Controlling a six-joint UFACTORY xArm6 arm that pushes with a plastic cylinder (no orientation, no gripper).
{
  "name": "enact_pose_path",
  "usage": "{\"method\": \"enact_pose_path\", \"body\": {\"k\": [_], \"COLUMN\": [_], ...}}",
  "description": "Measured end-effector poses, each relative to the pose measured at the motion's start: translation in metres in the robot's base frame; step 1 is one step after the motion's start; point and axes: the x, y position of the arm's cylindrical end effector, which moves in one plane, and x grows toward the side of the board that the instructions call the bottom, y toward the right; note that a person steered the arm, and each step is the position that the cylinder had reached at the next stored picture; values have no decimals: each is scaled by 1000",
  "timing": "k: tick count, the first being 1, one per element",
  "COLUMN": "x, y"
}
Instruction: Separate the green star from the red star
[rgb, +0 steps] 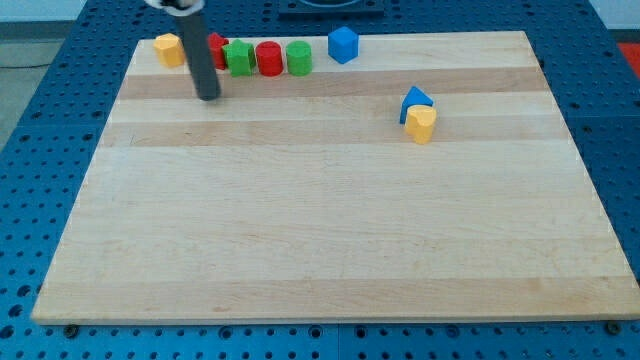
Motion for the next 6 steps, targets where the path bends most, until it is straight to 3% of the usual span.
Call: {"method": "enact_pose_path", "body": {"k": [3, 6], "x": [-50, -47], "y": [-7, 67]}}
